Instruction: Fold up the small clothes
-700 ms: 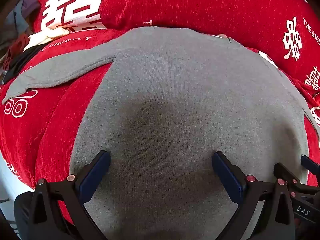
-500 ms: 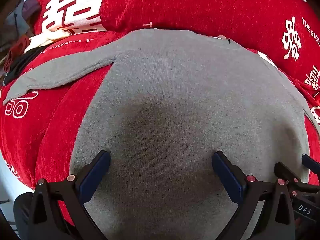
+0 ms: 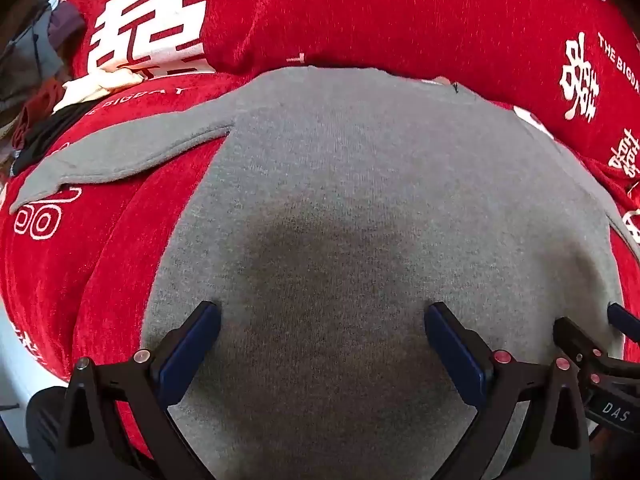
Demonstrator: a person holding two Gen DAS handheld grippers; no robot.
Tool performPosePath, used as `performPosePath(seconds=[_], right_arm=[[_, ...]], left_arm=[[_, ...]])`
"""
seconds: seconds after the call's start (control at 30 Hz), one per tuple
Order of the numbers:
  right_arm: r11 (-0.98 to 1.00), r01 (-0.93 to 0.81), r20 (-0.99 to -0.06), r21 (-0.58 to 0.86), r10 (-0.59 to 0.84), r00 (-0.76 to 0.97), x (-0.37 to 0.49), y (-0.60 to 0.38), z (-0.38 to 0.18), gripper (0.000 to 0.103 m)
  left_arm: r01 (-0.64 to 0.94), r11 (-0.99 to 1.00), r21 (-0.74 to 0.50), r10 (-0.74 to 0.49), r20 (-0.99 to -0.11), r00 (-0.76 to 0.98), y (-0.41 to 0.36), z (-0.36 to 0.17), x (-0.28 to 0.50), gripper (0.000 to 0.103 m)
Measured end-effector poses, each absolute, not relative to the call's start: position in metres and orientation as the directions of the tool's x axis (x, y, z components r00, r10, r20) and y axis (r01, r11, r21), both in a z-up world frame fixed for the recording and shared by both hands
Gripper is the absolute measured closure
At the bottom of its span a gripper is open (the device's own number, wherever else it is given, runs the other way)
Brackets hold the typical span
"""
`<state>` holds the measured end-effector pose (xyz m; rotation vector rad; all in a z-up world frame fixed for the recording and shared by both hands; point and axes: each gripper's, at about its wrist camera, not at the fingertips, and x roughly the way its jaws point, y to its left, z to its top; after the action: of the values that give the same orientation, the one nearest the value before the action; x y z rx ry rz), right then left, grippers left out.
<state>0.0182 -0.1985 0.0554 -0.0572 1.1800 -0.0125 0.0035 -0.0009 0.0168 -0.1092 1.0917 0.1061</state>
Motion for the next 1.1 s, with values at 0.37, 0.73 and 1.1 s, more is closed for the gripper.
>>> performPosePath(seconds=[0.37,0.73,1.1], right_arm=[[0.997,-0.060,-0.889,-0.045,-0.013,0.458,0.078,-0.231,0.089,0.000],[0.996,0.090,-0.944,0.016,-0.014,0.329,0.186,-0.333,0.043,0.000],[0.952,0.304,-0.931,0.041,-0.074,0.358,0.131,-0.518,0.040,0.000]], left_arm=[[-0.164,0.985,-0.052,0.026,-0.897,0.441,-0.031,0.042,0.035,0.001],[-0.181,0.981,-0.064,0.002,-0.940,0.342,-0.099,0.024,0.117,0.001],[0.002,1.000,0.016,0.015,-0.940,0.342,-0.216,0.014,0.165,0.001]])
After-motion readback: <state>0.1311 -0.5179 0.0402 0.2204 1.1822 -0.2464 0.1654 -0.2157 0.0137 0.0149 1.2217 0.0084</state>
